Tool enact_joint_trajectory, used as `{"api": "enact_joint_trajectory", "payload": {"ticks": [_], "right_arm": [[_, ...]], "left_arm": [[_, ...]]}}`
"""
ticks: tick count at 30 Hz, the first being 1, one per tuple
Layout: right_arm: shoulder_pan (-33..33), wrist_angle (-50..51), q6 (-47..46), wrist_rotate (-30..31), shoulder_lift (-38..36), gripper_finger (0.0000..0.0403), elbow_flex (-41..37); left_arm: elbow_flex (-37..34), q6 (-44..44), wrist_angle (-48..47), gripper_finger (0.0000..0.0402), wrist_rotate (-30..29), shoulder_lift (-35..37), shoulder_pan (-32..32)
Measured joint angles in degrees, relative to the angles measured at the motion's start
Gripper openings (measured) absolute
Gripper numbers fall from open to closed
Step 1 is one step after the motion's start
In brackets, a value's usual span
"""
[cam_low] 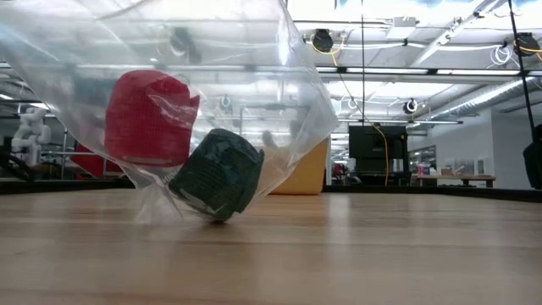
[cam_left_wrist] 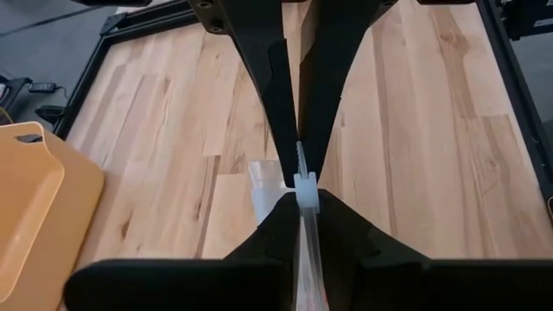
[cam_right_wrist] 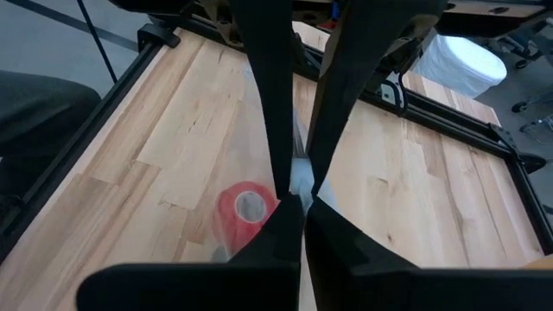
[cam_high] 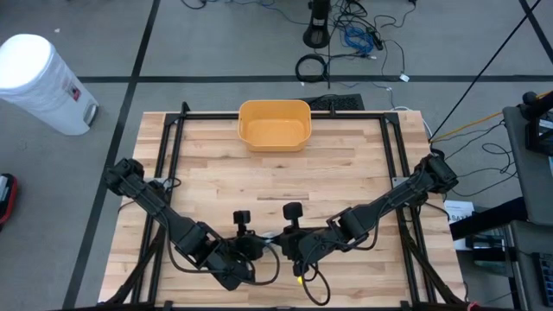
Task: Roll bandage
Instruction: Close the transparent zip bag
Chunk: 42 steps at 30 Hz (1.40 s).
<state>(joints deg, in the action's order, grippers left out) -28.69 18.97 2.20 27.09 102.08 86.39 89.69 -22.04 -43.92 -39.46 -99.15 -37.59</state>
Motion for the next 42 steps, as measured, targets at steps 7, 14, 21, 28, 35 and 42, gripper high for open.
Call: {"api": "enact_joint_trajectory", "payload": {"ticks": [7,14,21,28,35,42], "right_arm": [[-0.8,0.9,0.1,0.2,-0.3,0.0000,0.0],[-1.8,2.5,-0.7,1.7,-1.4,0.0000,0.0],[-1.8,2.3,-1.2,1.7,-1.4,0.0000,0.0],[-4.3,1.3,-0.9,3.3,-1.4,0.0030,0.0],[-8.9,-1.8,-0.1,11.6,-1.4,0.0129,0.0],[-8.7,-14.9,7.4,14.4,-1.4,0.0188,-5.0]], "left_arm": [[0.0,0.0,-0.1,0.0029,0.0,0.0,-0.4],[0.0,-0.1,-0.2,0.0029,0.1,0.0,-1.1],[0.0,0.0,-0.1,0.0029,0.1,0.0,-1.1],[1.2,0.4,-0.1,0.0029,0.2,0.0,-1.3],[2.5,1.6,-0.2,0.0029,0.1,0.0,-2.9],[4.4,3.4,-0.1,0.0029,-2.0,0.1,-3.8]]}}
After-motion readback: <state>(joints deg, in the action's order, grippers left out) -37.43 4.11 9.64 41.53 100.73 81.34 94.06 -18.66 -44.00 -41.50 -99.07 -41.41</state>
